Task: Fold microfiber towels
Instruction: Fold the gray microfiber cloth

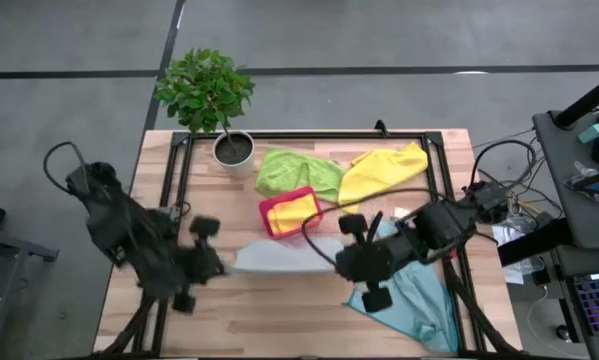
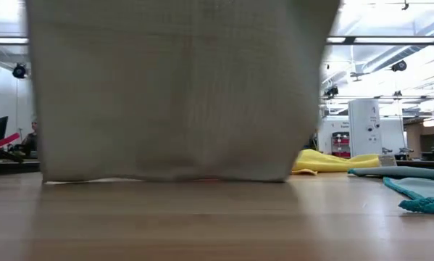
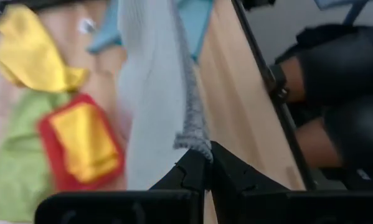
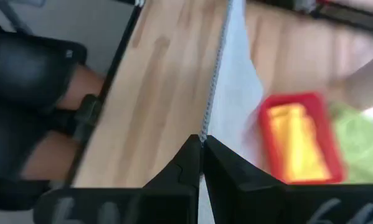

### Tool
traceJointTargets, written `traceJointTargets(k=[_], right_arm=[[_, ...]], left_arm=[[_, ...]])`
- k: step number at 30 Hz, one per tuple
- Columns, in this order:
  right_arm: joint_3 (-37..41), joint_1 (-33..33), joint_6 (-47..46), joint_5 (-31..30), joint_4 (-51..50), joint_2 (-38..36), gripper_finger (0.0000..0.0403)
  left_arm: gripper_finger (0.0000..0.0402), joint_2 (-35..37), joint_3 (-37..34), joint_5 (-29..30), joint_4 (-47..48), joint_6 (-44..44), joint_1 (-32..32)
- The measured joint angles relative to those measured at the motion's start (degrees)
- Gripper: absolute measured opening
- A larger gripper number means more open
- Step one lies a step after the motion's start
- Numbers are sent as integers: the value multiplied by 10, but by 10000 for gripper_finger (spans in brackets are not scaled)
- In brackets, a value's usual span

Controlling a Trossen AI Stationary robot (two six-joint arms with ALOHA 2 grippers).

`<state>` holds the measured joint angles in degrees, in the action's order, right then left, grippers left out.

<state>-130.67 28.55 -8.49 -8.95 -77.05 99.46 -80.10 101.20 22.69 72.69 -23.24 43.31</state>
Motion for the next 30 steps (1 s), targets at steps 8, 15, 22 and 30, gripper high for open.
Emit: traceJointTargets(k=[8,15,22,30], right_arm=[[148,60,-104,57,98,1,8],[320,83,-137,116,299,1,8],[456,60,-134,120,405,1,8],[526,-18,-74,121,427,1,8]], left_arm=[[0,-126,-26,-20,-81,-95,70],[0,-206,-72,-126,-216,-109,83],[0,-213,-168,-156,-305,-110,67],[0,-178,-306,-182,-366,-115,14]])
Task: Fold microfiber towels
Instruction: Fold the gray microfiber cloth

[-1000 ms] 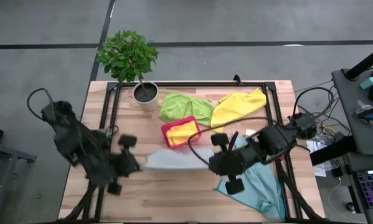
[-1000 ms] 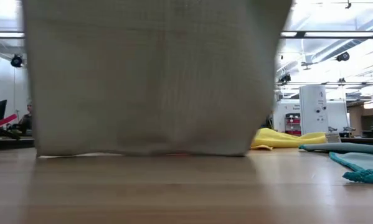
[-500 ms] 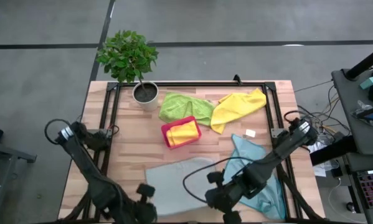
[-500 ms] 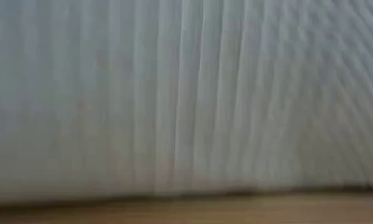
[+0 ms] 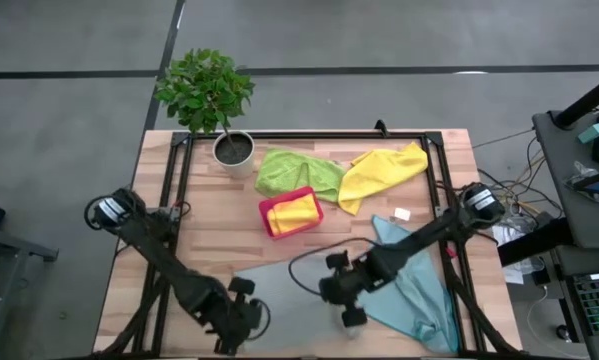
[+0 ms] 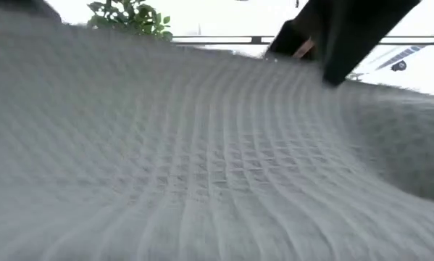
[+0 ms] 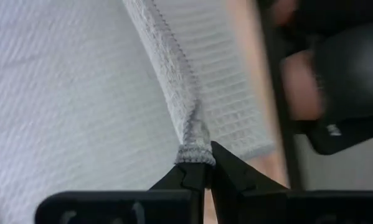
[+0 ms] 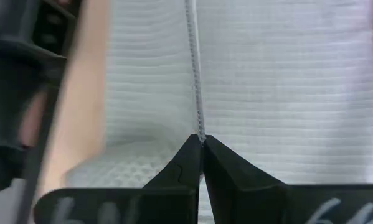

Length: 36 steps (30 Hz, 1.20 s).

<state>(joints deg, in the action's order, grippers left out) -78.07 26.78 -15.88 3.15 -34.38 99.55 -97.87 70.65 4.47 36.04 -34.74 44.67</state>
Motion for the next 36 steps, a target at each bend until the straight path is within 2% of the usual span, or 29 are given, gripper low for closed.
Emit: traceJointTargets(k=[6,12,28,33,36], right_arm=[[4,-66,76,-2,-9,0,8],[13,-115,98,-1,-9,0,8],[37,-133,107,-20,36,1,8],[39,-133,105,-97,40,9,8],[39,-135,105,-106,53,8,8]], left_arm=[[0,32,-64,-12,10,-19,-35],[0,62,-118,-7,1,-25,-62],[0,60,-163,-7,19,-47,-100],[0,72,-154,-1,82,-70,-103],[0,84,-156,-5,92,-83,-103]])
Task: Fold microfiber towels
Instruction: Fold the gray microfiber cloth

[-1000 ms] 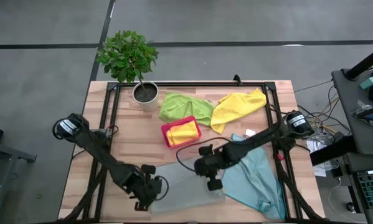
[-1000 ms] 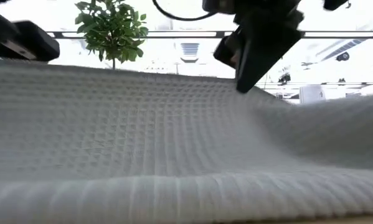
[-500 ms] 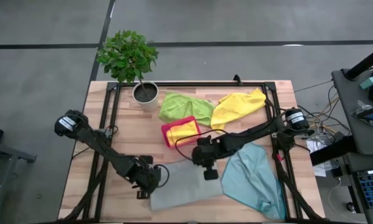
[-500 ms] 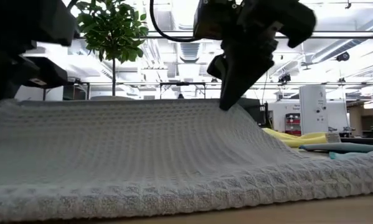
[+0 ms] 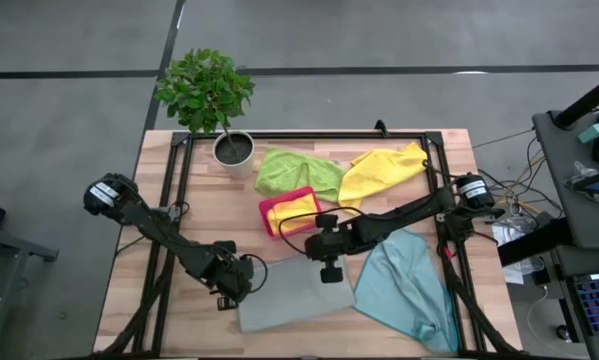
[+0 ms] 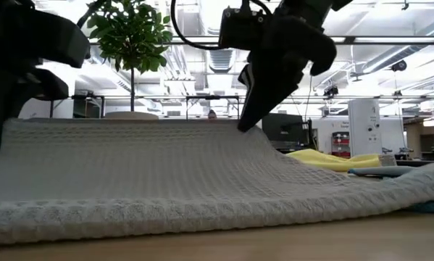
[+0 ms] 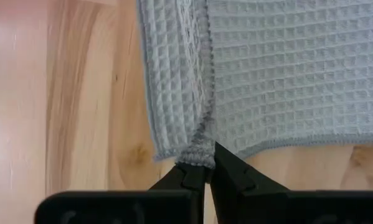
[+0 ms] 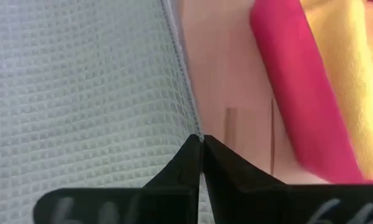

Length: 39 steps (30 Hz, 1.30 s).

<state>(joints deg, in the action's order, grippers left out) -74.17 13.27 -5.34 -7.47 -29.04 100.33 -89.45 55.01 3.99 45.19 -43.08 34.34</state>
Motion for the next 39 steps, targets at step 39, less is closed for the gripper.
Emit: traceJointTargets(k=[39], right_arm=[[-54,43,-102,30,-93,29,73]], left_arm=[[117,-24,9,37,-150,38,0]])
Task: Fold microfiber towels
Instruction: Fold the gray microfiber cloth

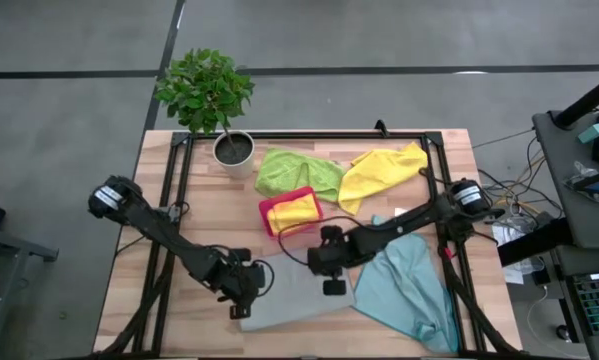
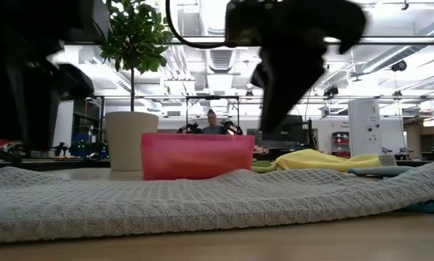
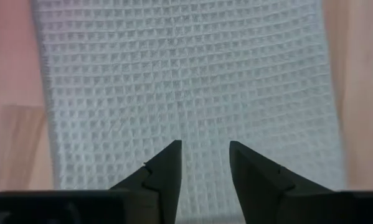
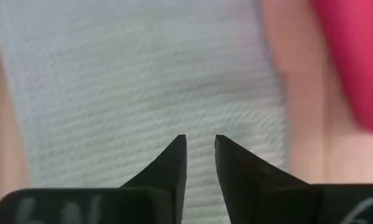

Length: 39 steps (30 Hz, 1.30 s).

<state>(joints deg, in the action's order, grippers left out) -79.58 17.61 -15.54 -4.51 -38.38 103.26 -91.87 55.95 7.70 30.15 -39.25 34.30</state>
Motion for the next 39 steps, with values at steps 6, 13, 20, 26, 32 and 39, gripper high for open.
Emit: traceJointTargets(k=[6,13,20,26,32,39], right_arm=[[39,19,-38,-56,1,0,26],[103,-5,-34,-131,64,0,9],[168,-24,-25,-143,166,0,9],[177,-34,8,-193,176,0,9],[132,-32,26,-195,138,-1,9],[86,-9,-39,-171,43,-16,9]], left_arm=[[91,-35,-20,-13,-11,-24,3],[81,-40,-25,-17,-13,-35,3],[81,-39,-41,-16,-16,-54,3],[81,-33,-46,-7,50,-51,-3],[81,-3,-50,-6,99,-50,-6],[81,22,-47,-1,82,-54,-4]])
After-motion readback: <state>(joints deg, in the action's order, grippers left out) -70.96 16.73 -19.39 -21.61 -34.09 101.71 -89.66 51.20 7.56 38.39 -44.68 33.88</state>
